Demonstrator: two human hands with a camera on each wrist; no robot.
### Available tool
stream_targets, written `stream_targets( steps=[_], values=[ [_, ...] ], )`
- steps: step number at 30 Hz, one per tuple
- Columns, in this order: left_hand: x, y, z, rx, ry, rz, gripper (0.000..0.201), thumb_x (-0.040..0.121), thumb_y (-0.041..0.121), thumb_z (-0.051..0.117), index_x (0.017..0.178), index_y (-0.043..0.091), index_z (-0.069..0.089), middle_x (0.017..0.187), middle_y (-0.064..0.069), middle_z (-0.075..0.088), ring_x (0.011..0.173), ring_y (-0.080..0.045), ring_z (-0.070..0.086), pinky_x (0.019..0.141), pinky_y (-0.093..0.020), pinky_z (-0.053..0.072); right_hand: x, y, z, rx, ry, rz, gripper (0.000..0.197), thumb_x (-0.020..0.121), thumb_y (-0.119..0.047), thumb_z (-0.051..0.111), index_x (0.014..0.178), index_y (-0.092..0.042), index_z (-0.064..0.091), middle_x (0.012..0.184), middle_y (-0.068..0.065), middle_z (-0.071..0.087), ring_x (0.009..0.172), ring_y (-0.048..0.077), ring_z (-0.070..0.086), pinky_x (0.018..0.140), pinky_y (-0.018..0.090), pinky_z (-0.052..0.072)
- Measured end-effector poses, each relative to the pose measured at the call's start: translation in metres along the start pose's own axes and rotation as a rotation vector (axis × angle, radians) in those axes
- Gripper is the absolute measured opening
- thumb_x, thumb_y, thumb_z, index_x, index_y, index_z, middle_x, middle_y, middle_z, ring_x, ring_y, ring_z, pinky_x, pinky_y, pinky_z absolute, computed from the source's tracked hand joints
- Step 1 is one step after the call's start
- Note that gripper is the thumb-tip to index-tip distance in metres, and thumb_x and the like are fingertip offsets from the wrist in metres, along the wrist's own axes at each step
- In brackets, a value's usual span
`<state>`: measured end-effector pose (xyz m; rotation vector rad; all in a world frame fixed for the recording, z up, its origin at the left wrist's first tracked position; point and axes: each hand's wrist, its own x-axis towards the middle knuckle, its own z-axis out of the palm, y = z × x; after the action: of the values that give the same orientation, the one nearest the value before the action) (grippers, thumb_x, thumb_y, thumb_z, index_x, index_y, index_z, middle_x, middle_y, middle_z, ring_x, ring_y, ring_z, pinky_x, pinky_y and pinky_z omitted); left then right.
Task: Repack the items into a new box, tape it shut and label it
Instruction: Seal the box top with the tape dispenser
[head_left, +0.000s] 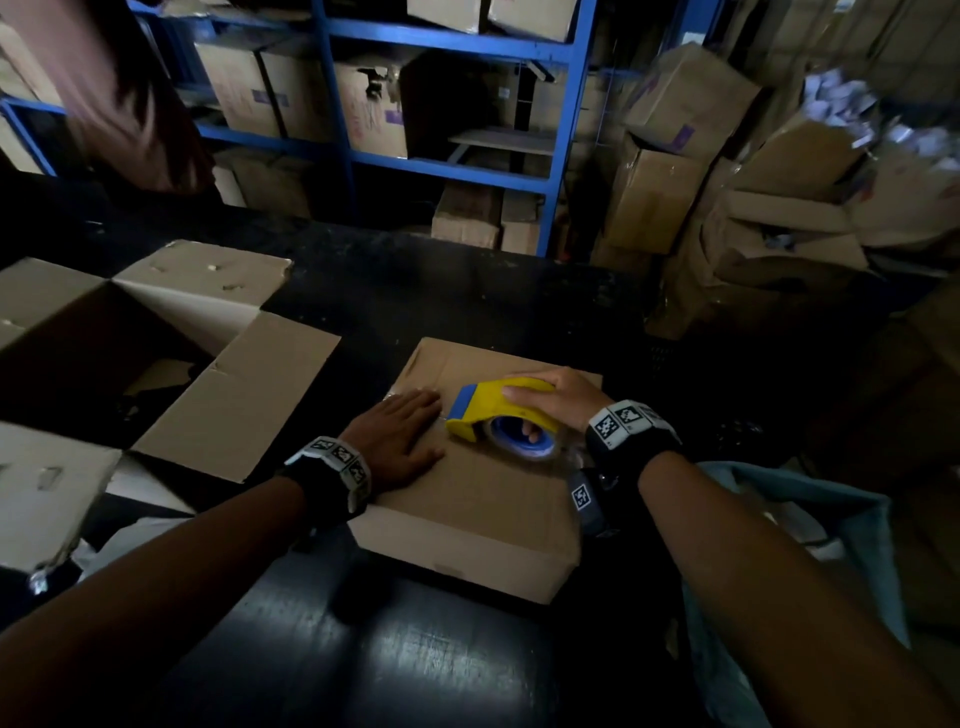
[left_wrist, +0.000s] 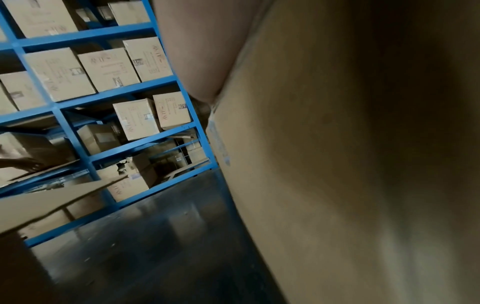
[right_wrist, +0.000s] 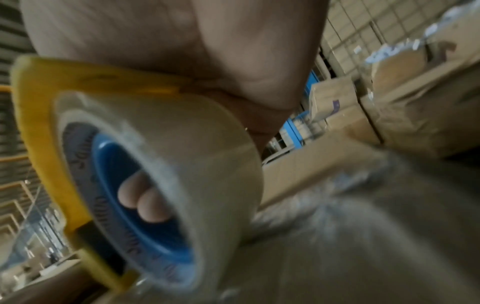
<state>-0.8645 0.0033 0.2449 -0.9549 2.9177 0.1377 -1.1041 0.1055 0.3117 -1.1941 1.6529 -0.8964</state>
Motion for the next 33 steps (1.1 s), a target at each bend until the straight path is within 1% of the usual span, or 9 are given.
stream_targets(
  steps=[3,6,10,13,15,21,29,31,33],
  values=[
    [-0.002,0.009,-0.003,-0.045,0.063,-0.04,0.09,0.073,0.071,0.023,0.145,0.016,0.027,0.155,-0.003,0.021,0.142,-0.02,0.02,0.116,-0.034,0.015,-0.005,-0.006,0.012,0.04,-0.003,-0.003,0.032,0.088,-0.023,0.067,0.116,-0.006,0.065,0.055,0.007,0.067,0.043,0.015,0.06,0.048,0.023,0.053],
    [0.001,0.021,0.002,-0.053,0.126,-0.082,0.093,0.07,0.073,0.025,0.141,0.013,0.033,0.151,-0.006,0.029,0.14,-0.023,0.024,0.117,-0.036,0.016,-0.003,-0.01,0.014,-0.001,0.003,0.023,0.023,0.089,-0.024,0.066,0.107,-0.01,0.067,0.044,0.001,0.062,0.035,0.013,0.055,0.038,0.023,0.048],
    [0.003,0.022,0.007,0.003,0.062,-0.082,0.105,0.068,0.082,-0.001,0.149,0.016,0.009,0.158,-0.004,0.009,0.146,-0.021,0.004,0.119,-0.039,0.003,0.0,-0.013,0.011,-0.028,0.034,0.041,0.027,0.086,-0.026,0.069,0.108,-0.011,0.07,0.058,0.01,0.063,0.036,0.013,0.053,0.04,0.023,0.047],
    [0.006,0.022,0.006,0.048,0.032,-0.072,0.112,0.059,0.081,-0.021,0.149,0.02,0.002,0.159,-0.001,0.002,0.146,-0.019,0.0,0.119,-0.041,0.001,0.001,-0.012,0.009,-0.018,0.046,0.042,0.026,0.085,-0.025,0.07,0.109,-0.014,0.07,0.049,0.005,0.062,0.035,0.014,0.052,0.037,0.023,0.046],
    [0.007,0.022,0.008,0.053,0.025,-0.074,0.107,0.061,0.08,-0.019,0.149,0.022,0.0,0.159,0.001,0.001,0.146,-0.019,-0.001,0.119,-0.043,0.001,0.001,-0.011,0.008,-0.022,0.061,0.035,0.026,0.085,-0.025,0.07,0.108,-0.014,0.071,0.047,0.004,0.06,0.034,0.014,0.052,0.036,0.023,0.046],
    [0.007,0.022,0.011,0.047,0.021,-0.095,0.089,0.074,0.076,-0.001,0.149,0.028,0.0,0.159,0.003,0.0,0.146,-0.017,-0.003,0.119,-0.042,0.001,-0.006,-0.007,-0.001,-0.018,0.08,0.035,0.023,0.085,-0.028,0.068,0.106,-0.018,0.071,0.062,0.019,0.058,0.038,0.016,0.052,0.037,0.023,0.046],
    [0.007,0.023,0.009,0.044,-0.04,-0.121,0.09,0.071,0.075,-0.003,0.149,0.03,-0.003,0.159,0.004,-0.003,0.146,-0.016,-0.005,0.119,-0.04,-0.003,-0.019,-0.01,-0.029,-0.113,0.087,0.039,0.022,0.087,-0.023,0.066,0.104,-0.011,0.071,0.06,0.019,0.058,0.036,0.016,0.053,0.038,0.024,0.046],
    [0.008,0.023,0.009,0.058,-0.039,-0.121,0.089,0.072,0.075,-0.003,0.149,0.029,-0.003,0.159,0.004,-0.003,0.146,-0.016,-0.005,0.119,-0.04,-0.003,-0.028,-0.003,-0.053,-0.146,0.123,0.05,0.02,0.086,-0.022,0.067,0.101,-0.01,0.072,0.073,0.022,0.067,0.052,0.02,0.062,0.052,0.03,0.053],
    [0.008,0.022,0.009,0.069,-0.039,-0.118,0.089,0.073,0.075,-0.004,0.148,0.029,-0.003,0.159,0.004,-0.003,0.146,-0.017,-0.005,0.119,-0.04,-0.003,-0.039,0.009,-0.076,-0.197,0.164,0.056,0.018,0.086,-0.022,0.068,0.1,-0.012,0.071,0.098,0.02,0.071,0.082,0.024,0.066,0.078,0.037,0.053]
  ],
)
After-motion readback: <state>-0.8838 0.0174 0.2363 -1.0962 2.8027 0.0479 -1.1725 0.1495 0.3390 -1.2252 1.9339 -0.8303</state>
